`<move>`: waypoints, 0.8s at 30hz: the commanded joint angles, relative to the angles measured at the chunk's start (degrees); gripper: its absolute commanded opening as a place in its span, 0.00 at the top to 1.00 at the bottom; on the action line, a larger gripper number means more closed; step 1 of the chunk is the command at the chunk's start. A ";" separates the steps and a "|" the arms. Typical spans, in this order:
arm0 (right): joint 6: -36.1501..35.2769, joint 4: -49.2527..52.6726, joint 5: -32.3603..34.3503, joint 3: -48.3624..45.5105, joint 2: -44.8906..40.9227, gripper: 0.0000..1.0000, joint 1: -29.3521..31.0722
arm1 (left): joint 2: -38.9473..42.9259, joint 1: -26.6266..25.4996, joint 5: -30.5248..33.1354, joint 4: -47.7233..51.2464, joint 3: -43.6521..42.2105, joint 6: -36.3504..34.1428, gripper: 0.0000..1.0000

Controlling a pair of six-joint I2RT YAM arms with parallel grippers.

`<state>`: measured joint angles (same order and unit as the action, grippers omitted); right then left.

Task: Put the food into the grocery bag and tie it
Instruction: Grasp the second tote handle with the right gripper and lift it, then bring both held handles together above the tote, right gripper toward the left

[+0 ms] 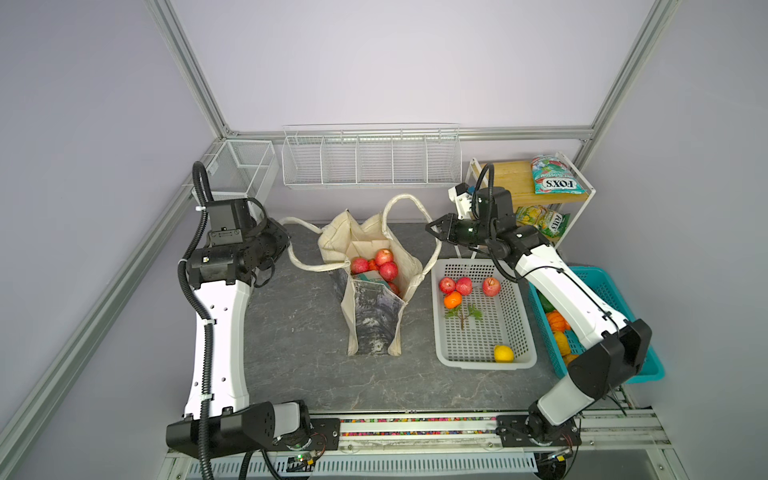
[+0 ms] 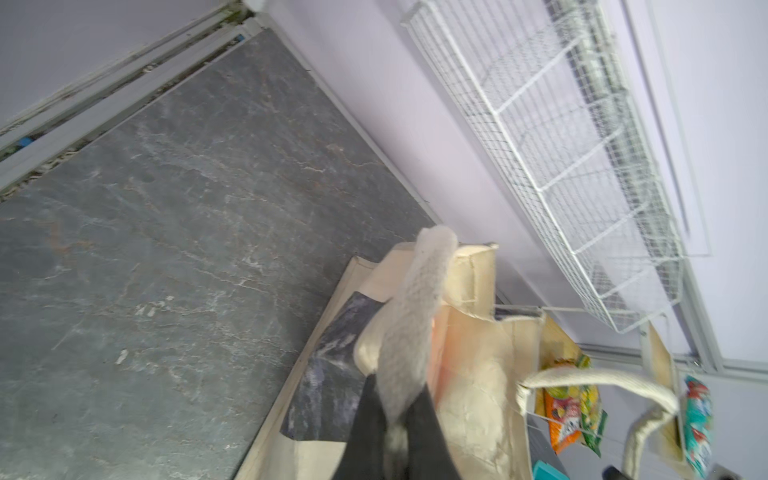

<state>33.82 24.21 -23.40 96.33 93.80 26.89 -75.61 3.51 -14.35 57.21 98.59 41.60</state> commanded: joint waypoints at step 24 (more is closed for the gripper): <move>-16.54 -5.73 -6.48 10.01 6.33 0.93 11.31 | -16.86 -18.65 -6.21 -1.91 25.09 -0.56 1.00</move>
<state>19.73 20.73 -27.51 105.12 99.18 36.91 -91.66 -14.24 -18.72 56.90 120.81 41.52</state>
